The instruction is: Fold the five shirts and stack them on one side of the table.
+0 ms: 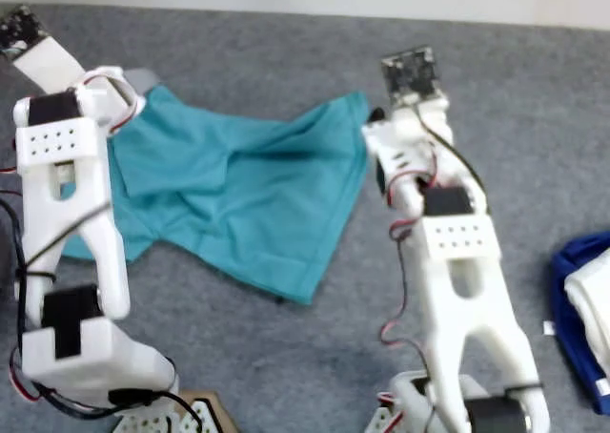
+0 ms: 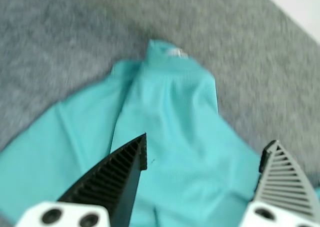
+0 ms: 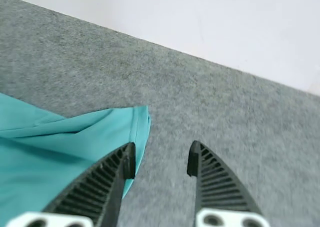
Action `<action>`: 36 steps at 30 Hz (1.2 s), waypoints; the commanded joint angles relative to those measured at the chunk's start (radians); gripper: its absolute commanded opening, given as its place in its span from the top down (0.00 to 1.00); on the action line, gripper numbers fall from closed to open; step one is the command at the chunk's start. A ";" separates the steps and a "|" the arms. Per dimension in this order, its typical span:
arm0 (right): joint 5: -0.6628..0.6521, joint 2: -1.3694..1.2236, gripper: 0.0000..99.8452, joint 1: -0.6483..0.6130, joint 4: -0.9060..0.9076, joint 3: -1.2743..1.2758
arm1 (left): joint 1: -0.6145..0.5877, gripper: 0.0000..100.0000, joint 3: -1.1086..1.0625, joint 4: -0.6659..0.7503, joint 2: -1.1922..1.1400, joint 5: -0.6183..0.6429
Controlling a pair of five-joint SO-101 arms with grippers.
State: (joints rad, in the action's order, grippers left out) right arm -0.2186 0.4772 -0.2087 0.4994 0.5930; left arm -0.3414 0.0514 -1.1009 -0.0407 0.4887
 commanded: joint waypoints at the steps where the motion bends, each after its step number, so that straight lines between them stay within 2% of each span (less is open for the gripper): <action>1: 0.044 0.130 0.83 -0.013 0.128 -0.021 | 0.041 0.64 0.038 -0.132 0.111 0.003; 6: 0.089 0.266 0.83 -0.022 0.200 0.077 | 0.045 0.64 -0.117 -0.175 0.203 0.002; 13: 0.087 0.479 0.83 -0.131 0.254 0.280 | 0.022 0.64 -0.369 -0.164 0.364 0.000; 21: 0.089 0.536 0.83 -0.177 0.182 0.401 | -0.021 0.64 -0.595 0.124 0.378 -0.120; 27: 0.087 0.535 0.83 -0.177 0.068 0.472 | -0.025 0.64 -0.570 0.183 0.209 -0.132; 36: 0.084 0.498 0.83 -0.196 -0.051 0.538 | -0.107 0.64 -0.346 0.164 -0.096 -0.132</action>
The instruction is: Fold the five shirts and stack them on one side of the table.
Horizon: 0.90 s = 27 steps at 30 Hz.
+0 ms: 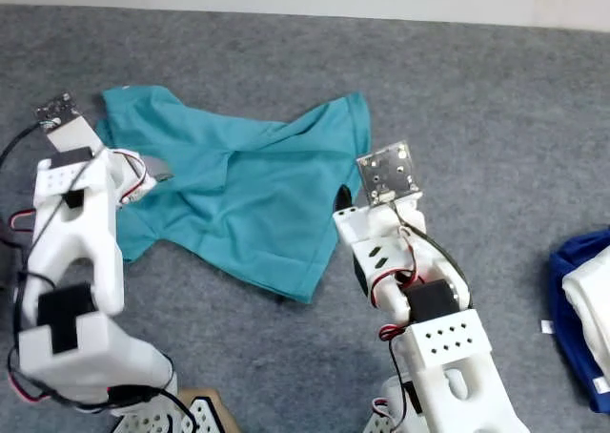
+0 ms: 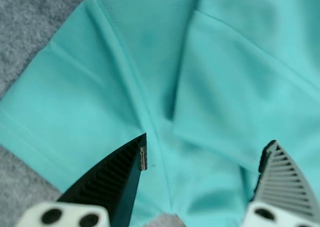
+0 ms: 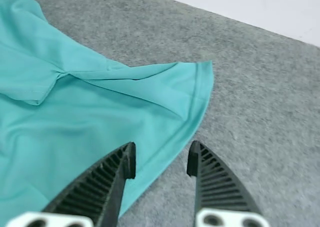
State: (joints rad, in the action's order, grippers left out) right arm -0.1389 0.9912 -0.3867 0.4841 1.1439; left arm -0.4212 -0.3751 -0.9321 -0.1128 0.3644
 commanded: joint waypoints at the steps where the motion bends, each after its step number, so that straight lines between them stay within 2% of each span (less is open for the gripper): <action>1: 0.005 -0.051 0.83 -0.022 -0.036 -0.018 | -0.027 0.64 0.088 -0.012 -0.031 -0.008; 8: 0.005 -0.274 0.83 -0.004 -0.059 -0.111 | -0.010 0.64 0.099 -0.006 -0.035 -0.006; 18: 0.005 -0.282 0.83 -0.002 -0.114 -0.090 | 0.033 0.64 0.088 0.100 -0.044 -0.002; 24: 0.005 -0.282 0.83 -0.002 -0.114 -0.085 | 0.068 0.77 0.088 0.104 -0.045 -0.002; 27: 0.005 -0.282 0.83 -0.002 -0.114 -0.085 | 0.068 0.79 0.090 0.104 -0.045 -0.005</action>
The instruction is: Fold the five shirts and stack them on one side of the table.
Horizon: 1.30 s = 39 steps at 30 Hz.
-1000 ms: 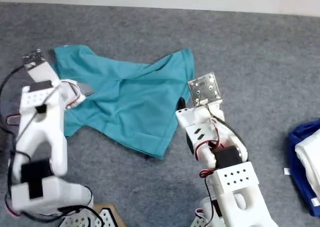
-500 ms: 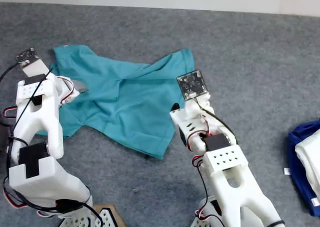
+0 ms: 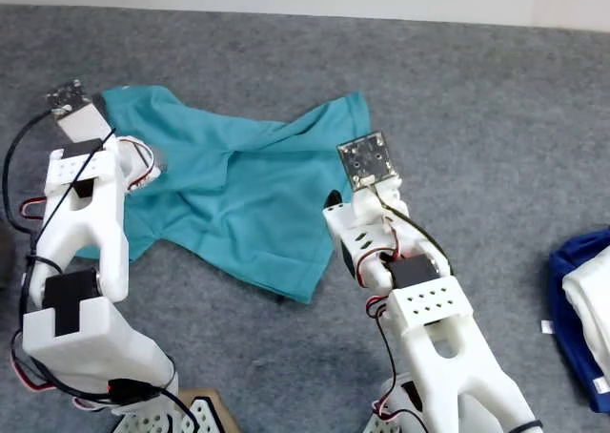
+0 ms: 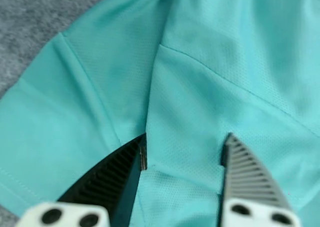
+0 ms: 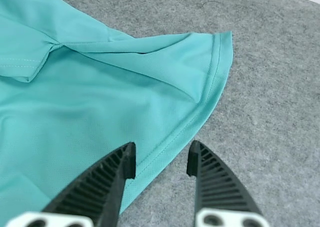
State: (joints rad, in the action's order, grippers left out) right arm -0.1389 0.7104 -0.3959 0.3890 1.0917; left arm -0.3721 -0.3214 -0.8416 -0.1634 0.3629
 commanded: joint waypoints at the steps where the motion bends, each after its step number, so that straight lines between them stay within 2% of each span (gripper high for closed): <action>1: 0.003 -0.001 0.83 0.007 -0.018 -0.033 | 0.019 0.79 0.036 0.014 0.005 -0.003; 5: -0.038 -0.001 0.83 0.005 -0.016 -0.033 | -0.007 0.79 0.038 0.012 0.015 -0.003; 11: -0.040 -0.001 0.83 0.005 -0.015 -0.031 | -0.018 0.70 0.025 0.012 0.004 -0.002; 31: -0.040 -0.001 0.83 0.005 0.007 -0.031 | 0.001 0.71 0.030 0.137 -0.134 -0.002; 39: -0.040 -0.001 0.83 0.001 0.008 -0.031 | 0.028 0.94 0.030 0.155 -0.140 -0.008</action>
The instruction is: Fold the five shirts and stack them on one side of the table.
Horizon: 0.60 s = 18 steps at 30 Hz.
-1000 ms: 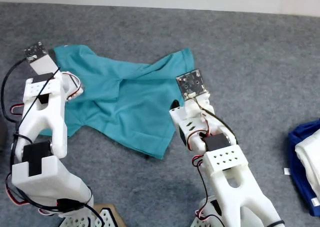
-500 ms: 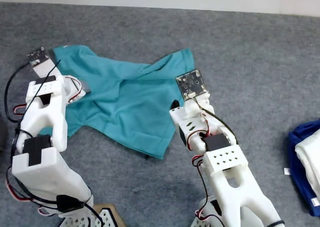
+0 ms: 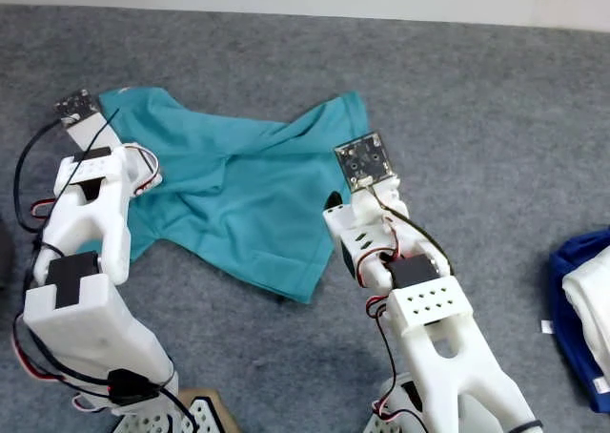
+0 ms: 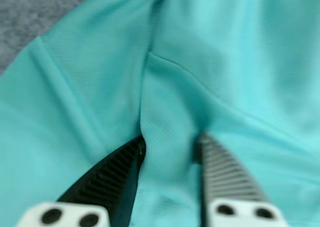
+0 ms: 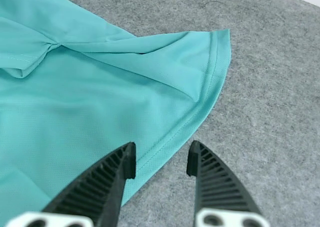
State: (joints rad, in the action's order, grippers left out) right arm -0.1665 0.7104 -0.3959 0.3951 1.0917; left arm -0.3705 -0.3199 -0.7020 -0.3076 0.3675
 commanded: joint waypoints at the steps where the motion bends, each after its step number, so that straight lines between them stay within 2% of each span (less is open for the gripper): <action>1: -0.012 -0.001 0.83 -0.001 0.007 -0.031 | 0.031 0.94 0.028 0.018 0.004 -0.012; 8: -0.012 -0.007 0.83 -0.001 0.008 -0.030 | 0.082 0.94 0.074 -0.012 0.033 -0.012; 18: -0.017 -0.001 0.83 -0.001 0.004 0.002 | 0.077 0.94 0.226 -0.241 0.176 -0.011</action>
State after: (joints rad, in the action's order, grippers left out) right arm -0.1695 0.7043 -0.3959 0.3951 1.1009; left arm -0.3122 -0.1619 -0.8968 -0.2064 0.3659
